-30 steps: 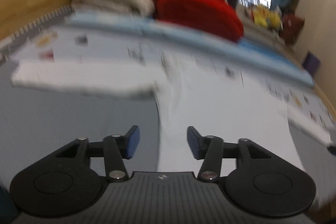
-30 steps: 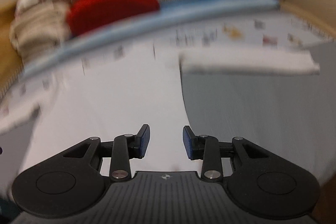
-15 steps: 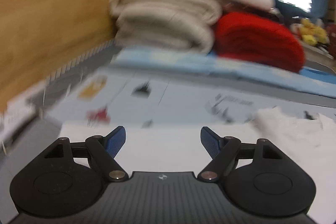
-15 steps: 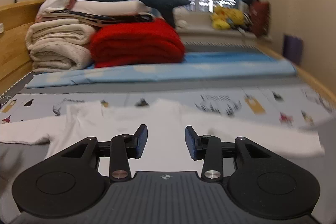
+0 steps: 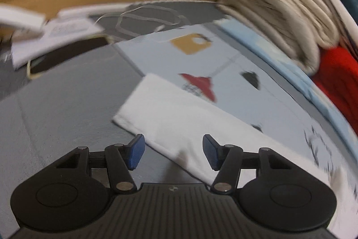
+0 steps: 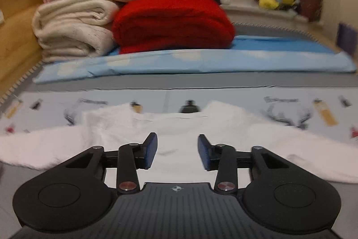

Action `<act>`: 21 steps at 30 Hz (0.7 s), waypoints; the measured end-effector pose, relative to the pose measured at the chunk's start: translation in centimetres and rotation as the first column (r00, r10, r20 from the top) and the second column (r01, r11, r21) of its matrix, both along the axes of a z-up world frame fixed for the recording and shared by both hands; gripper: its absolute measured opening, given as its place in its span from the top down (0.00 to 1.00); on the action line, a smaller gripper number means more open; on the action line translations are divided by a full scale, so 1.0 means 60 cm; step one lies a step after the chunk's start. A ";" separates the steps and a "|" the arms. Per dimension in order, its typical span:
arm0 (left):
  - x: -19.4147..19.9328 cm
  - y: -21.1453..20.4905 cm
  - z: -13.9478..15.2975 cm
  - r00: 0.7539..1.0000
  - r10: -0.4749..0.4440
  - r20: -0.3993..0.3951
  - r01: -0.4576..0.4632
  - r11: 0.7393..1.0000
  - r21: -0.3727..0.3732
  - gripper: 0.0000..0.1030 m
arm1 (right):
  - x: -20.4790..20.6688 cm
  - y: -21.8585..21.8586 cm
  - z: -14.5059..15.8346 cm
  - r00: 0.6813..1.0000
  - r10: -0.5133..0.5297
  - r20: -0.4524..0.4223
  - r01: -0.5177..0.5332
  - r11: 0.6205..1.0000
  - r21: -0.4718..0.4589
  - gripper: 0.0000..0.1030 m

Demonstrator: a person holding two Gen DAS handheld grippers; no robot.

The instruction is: Fold small clothes

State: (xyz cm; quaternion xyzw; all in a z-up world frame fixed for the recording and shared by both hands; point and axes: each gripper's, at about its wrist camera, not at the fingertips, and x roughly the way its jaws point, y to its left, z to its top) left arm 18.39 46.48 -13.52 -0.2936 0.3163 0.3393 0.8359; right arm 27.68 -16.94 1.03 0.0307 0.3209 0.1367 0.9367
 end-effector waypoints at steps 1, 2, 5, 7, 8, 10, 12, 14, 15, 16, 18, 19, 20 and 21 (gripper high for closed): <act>-0.002 0.011 -0.005 1.000 0.029 0.007 -0.029 0.999 -0.021 0.39 | 0.002 0.005 0.002 1.000 0.015 0.023 -0.015 1.000 -0.010 0.73; -0.004 0.019 -0.010 0.998 0.057 0.007 -0.057 0.998 -0.036 0.39 | 0.003 0.009 0.003 0.999 0.027 0.045 -0.026 0.999 -0.025 0.77; -0.004 0.041 -0.024 0.991 0.131 -0.021 -0.132 0.988 -0.078 0.48 | 0.017 0.013 0.001 0.999 0.036 0.034 -0.036 0.999 -0.024 0.97; -0.003 0.053 -0.032 0.988 0.150 -0.018 -0.152 0.984 -0.098 0.80 | 0.024 0.008 -0.003 0.999 0.039 0.003 -0.039 0.999 0.002 0.99; 0.000 0.056 -0.036 0.988 0.153 -0.031 -0.155 0.983 -0.100 0.96 | 0.026 0.008 -0.005 0.999 0.035 -0.008 -0.035 0.999 0.001 0.99; 0.003 0.054 -0.032 0.986 0.159 -0.041 -0.162 0.983 -0.083 0.97 | 0.027 0.004 -0.008 0.999 0.027 -0.023 -0.027 1.000 -0.006 0.99; 0.009 0.036 -0.001 0.981 0.186 -0.052 -0.185 0.983 0.017 0.98 | 0.025 -0.001 -0.009 0.999 0.029 -0.035 -0.029 1.000 -0.011 0.99; 0.017 0.002 0.055 0.970 0.233 -0.069 -0.215 0.955 0.204 0.98 | 0.025 -0.008 -0.013 0.999 0.024 -0.049 -0.025 1.000 -0.019 0.99; 0.019 -0.016 0.082 0.961 0.268 -0.069 -0.237 0.926 0.294 0.98 | 0.023 -0.013 -0.014 0.998 0.018 -0.054 -0.019 1.000 -0.022 0.99; 0.020 -0.032 0.103 0.957 0.285 -0.053 -0.251 0.904 0.346 0.98 | 0.020 -0.018 -0.015 0.998 0.010 -0.056 -0.011 1.000 -0.025 0.99; 0.024 -0.060 0.132 0.962 0.271 -0.028 -0.242 0.897 0.370 0.98 | 0.015 -0.030 -0.017 0.998 -0.004 -0.065 0.002 1.000 -0.029 0.99; 0.028 -0.078 0.144 0.967 0.254 -0.013 -0.230 0.898 0.375 0.98 | 0.012 -0.037 -0.018 0.997 -0.012 -0.073 0.010 1.000 -0.028 0.99; 0.032 -0.099 0.156 0.971 0.239 0.006 -0.223 0.894 0.389 0.98 | 0.010 -0.045 -0.019 0.997 -0.020 -0.081 0.018 1.000 -0.025 0.99; 0.039 -0.126 0.172 0.978 0.204 0.039 -0.202 0.892 0.404 0.98 | 0.007 -0.053 -0.021 0.995 -0.034 -0.093 0.032 0.999 -0.019 0.99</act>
